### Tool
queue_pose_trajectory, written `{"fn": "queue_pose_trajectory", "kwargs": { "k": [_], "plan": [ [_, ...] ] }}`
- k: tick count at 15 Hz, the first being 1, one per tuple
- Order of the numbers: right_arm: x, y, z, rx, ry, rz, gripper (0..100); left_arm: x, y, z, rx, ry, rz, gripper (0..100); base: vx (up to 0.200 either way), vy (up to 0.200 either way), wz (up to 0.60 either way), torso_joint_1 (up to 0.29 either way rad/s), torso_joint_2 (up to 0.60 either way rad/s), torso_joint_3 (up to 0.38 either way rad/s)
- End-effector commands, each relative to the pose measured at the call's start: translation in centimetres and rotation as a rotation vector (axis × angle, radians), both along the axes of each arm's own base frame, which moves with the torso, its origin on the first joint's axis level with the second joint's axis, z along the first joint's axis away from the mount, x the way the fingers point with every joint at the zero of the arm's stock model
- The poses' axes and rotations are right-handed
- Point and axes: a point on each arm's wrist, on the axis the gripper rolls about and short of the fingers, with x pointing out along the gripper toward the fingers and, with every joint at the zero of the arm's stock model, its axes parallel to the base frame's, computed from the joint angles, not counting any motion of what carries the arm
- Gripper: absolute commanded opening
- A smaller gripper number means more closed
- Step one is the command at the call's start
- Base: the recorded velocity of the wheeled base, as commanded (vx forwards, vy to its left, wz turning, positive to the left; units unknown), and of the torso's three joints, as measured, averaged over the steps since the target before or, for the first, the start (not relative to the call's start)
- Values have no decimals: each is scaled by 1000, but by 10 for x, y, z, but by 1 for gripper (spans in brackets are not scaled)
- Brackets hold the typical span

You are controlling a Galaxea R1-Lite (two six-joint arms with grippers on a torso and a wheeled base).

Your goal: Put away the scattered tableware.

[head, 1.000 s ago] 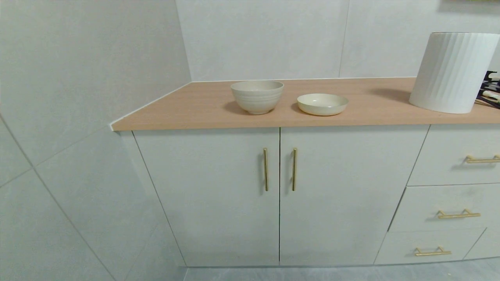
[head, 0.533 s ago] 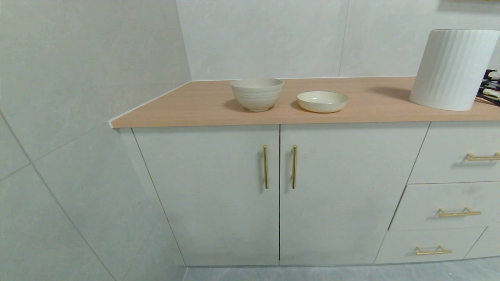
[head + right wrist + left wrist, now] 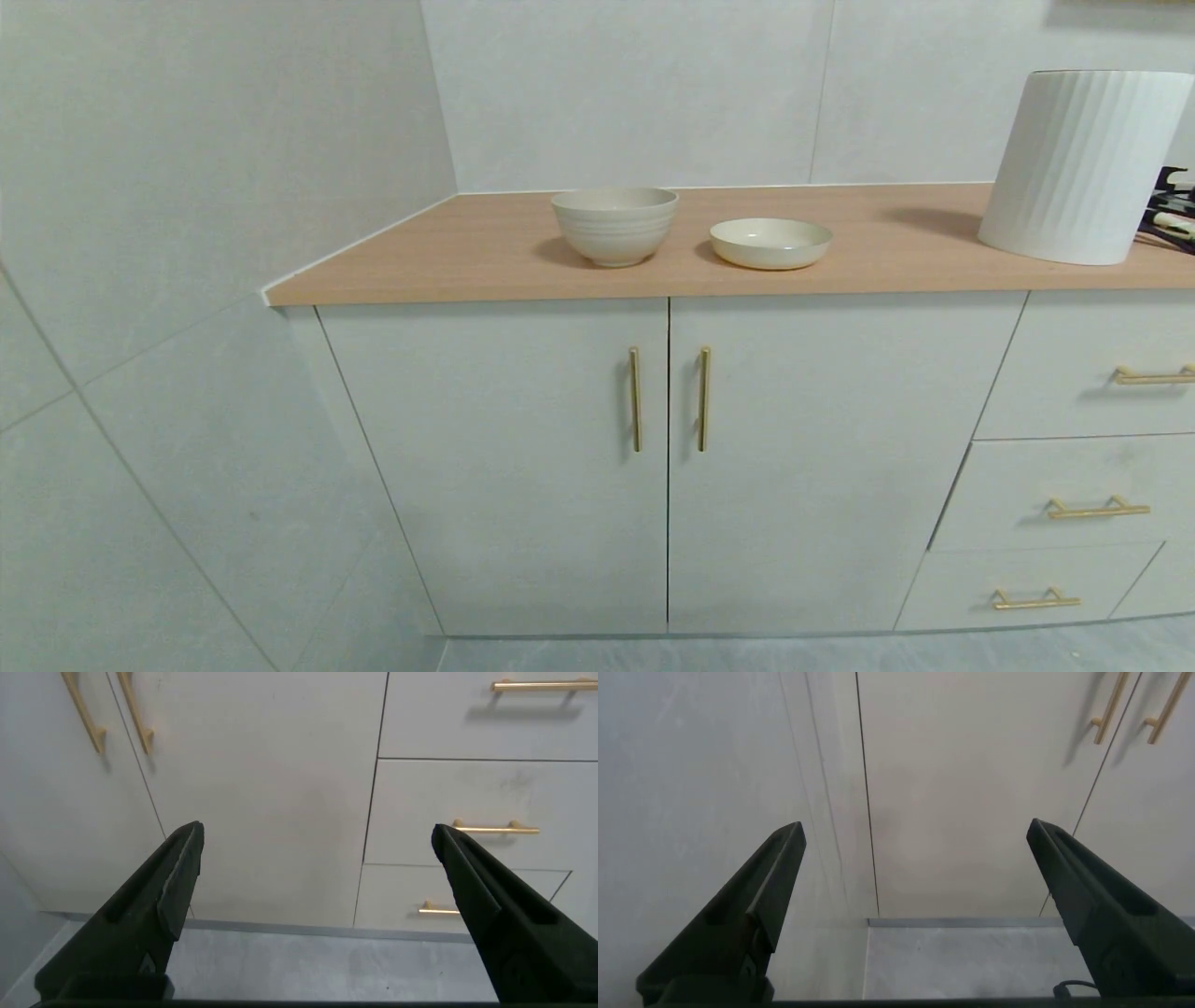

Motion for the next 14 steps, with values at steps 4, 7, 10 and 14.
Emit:
{"fn": "queue_pose_trajectory", "kwargs": {
  "k": [4,7,10,14],
  "plan": [
    [0,4,62,59,-19,213,100,0,0,0,0,0,2,100,0,0,0,0,0,0],
    [42,7,83,87,216,308,100,0,0,0,0,0,2,100,0,0,0,0,0,0],
    [105,17,113,87,409,400,100,0,0,0,2,0,2,100,0,0,0,0,0,0],
    [193,69,127,47,489,609,100,0,0,0,3,0,0,100,0,0,0,0,0,0]
  ]
}}
